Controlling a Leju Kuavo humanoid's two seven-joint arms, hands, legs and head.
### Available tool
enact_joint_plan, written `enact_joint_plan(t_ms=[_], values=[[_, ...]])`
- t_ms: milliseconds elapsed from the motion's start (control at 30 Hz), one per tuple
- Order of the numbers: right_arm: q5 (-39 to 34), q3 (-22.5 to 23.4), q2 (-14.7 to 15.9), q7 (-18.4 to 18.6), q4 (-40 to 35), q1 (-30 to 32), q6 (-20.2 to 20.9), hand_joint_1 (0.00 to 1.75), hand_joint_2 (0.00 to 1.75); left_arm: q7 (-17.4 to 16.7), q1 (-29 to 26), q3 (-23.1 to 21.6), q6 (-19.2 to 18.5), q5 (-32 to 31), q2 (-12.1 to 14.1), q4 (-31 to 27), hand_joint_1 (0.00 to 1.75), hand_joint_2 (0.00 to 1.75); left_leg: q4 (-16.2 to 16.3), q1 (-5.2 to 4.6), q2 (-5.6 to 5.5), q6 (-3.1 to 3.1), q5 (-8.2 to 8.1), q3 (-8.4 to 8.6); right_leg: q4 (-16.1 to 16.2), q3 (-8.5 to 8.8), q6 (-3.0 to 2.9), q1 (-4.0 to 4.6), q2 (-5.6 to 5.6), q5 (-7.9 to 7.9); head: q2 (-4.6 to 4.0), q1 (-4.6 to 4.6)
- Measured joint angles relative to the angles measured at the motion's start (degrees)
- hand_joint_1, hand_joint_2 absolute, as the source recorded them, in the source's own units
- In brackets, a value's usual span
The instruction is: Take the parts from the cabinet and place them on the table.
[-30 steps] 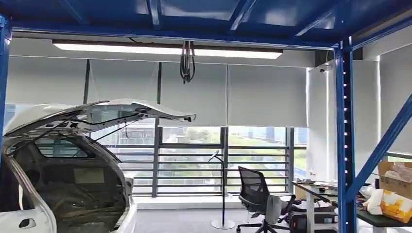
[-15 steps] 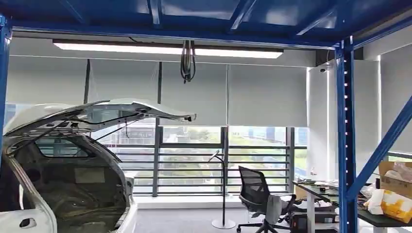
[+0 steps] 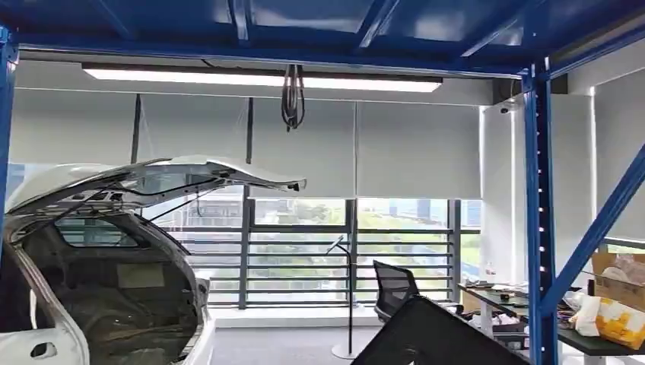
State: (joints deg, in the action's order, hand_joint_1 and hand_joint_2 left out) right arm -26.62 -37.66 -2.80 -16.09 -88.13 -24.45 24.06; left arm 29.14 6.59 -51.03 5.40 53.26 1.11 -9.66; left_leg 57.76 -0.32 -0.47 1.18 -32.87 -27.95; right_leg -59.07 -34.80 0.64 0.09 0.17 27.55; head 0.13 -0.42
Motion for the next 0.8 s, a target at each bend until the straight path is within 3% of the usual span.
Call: enact_joint_plan(t_ms=[133,167,200,233,300,333,367,400,467,500,533,600,667,700,733,800], values=[[-2.61,-1.78,-0.94,1.1,-0.24,0.19,1.23,1.75,1.75,-2.31,-1.26,-0.42,-0.04,-0.37,1.18,0.07,0.0,1.75,-0.23,-0.16,0.02,0.28,0.26,0.01,0.16,0.09,0.45,-0.18,0.07,-0.29,0.0,0.0],[-3.04,-2.01,-1.14,1.22,-0.33,0.22,1.62,1.75,1.75,-3.28,-1.53,-0.53,-0.13,-0.35,1.37,0.07,0.0,1.75,-0.82,0.55,0.21,0.71,0.69,0.47,-0.08,-0.09,0.62,-0.11,0.05,0.22,0.0,0.0],[-3.63,-2.32,-1.25,1.64,-0.33,0.08,2.16,1.75,1.75,-4.09,-1.8,-0.61,-0.26,-0.22,1.75,0.09,0.0,1.75,-0.91,0.66,0.27,0.77,0.72,0.62,-1.64,-0.63,0.86,-0.04,0.05,1.02,0.0,0.0],[-4.16,-2.65,-1.27,2.15,-0.29,-0.02,2.47,1.75,1.75,-4.93,-2.07,-0.68,-0.46,0.07,2.23,0.13,0.0,1.75,-0.91,0.75,0.27,0.81,0.68,0.75,-5.24,-2.31,1.08,-0.23,0.05,2.68,0.0,0.0],[-4.68,-3.28,-1.25,2.65,0.04,0.24,2.8,1.75,1.75,-6.06,-2.59,-0.85,-0.85,0.22,2.65,0.35,0.0,1.75,-0.89,0.82,0.27,0.83,0.52,0.91,-14.62,-7.36,1.37,-0.52,0.02,5.84,0.0,0.0],[-4.83,-3.57,-1.25,2.8,0.26,0.37,3.0,1.75,1.75,-6.94,-2.81,-0.9,-1.03,0.31,2.95,0.42,0.0,1.75,-0.88,0.85,0.24,0.71,0.41,1.02,-17.57,-9.34,1.48,-0.6,0.0,6.01,0.0,0.0],[-4.97,-3.85,-1.25,2.87,0.48,0.43,3.17,1.75,1.75,-7.7,-3.07,-0.94,-1.27,0.53,3.11,0.44,0.0,1.75,-0.88,0.91,0.18,0.6,0.17,1.25,-17.75,-10.09,1.53,-0.62,0.01,4.91,0.0,0.0],[-5.01,-4.13,-1.25,2.93,0.65,0.41,3.28,1.75,1.75,-8.37,-3.29,-0.94,-1.49,0.85,3.39,0.46,0.0,1.75,-0.88,0.99,0.1,0.43,-0.13,1.63,-15.37,-9.42,1.45,-0.62,0.0,2.61,0.0,0.0],[-5.01,-4.55,-1.23,3.04,0.76,0.29,3.52,1.75,1.75,-9.21,-3.63,-0.94,-1.79,1.36,3.81,0.48,0.0,1.75,-0.83,1.13,-0.07,-0.04,-1.14,3.06,-4.78,-5.16,0.94,-0.56,0.02,-4.27,0.0,0.0],[-5.01,-4.7,-1.07,3.06,1.01,0.22,3.57,1.75,1.75,-9.36,-3.82,-0.92,-1.79,1.47,4.07,0.59,0.0,1.75,-0.95,1.2,-0.12,-0.4,-1.52,2.98,-3.59,-4.61,0.63,-0.18,0.17,-3.58,0.0,0.04],[-5.01,-4.88,-0.94,3.06,1.18,0.01,3.59,1.75,1.75,-9.71,-3.59,-0.92,-1.79,1.88,4.22,0.79,0.0,1.75,-0.45,1.06,-0.18,-0.67,-1.66,2.71,-2.97,-4.64,0.21,0.0,0.13,-4.27,0.04,-0.07],[-4.99,-5.12,-0.66,3.3,1.38,0.07,3.63,1.75,1.75,-10.08,-3.95,-0.92,-1.66,1.97,4.72,0.9,0.0,1.75,-0.72,1.38,-0.14,-1.07,-1.45,2.29,-3.03,-4.81,-0.16,0.34,0.19,-3.75,0.09,0.07],[-4.79,-5.21,-0.59,3.41,1.46,-0.35,3.85,1.75,1.75,-10.19,-4.14,-0.94,-1.51,2.1,5.05,0.94,0.0,1.75,-1.01,1.36,-0.12,-1.66,-1.9,2.58,-1.53,-4.14,-0.66,-0.08,0.17,-3.5,0.13,0.09],[-4.66,-5.29,-0.57,3.48,1.5,-0.58,3.89,1.75,1.75,-10.19,-4.03,-0.94,-1.51,2.1,5.27,0.96,0.0,1.75,-0.06,1.39,-0.05,-1.74,-2.75,2.01,-0.1,-3.28,-0.99,-0.28,0.42,-2.57,0.09,0.09],[-4.48,-5.36,-0.5,3.57,1.57,-0.7,3.94,1.75,1.75,-10.19,-3.79,-0.94,-1.33,2.12,5.44,1.01,0.0,1.75,3.04,1.42,-0.03,-1.82,-4.43,0.41,0.02,-3.27,-1.22,-0.33,0.32,-2.69,0.09,0.07],[-4.31,-5.73,-0.18,4.02,1.92,-0.83,4.05,1.75,1.75,-10.19,-3.96,-0.94,-1.2,2.34,5.95,1.05,0.0,1.75,12.27,1.49,-0.02,-2.17,-7.89,-4.65,-0.02,-3.39,-1.25,-0.33,0.11,-2.66,0.09,0.11]])
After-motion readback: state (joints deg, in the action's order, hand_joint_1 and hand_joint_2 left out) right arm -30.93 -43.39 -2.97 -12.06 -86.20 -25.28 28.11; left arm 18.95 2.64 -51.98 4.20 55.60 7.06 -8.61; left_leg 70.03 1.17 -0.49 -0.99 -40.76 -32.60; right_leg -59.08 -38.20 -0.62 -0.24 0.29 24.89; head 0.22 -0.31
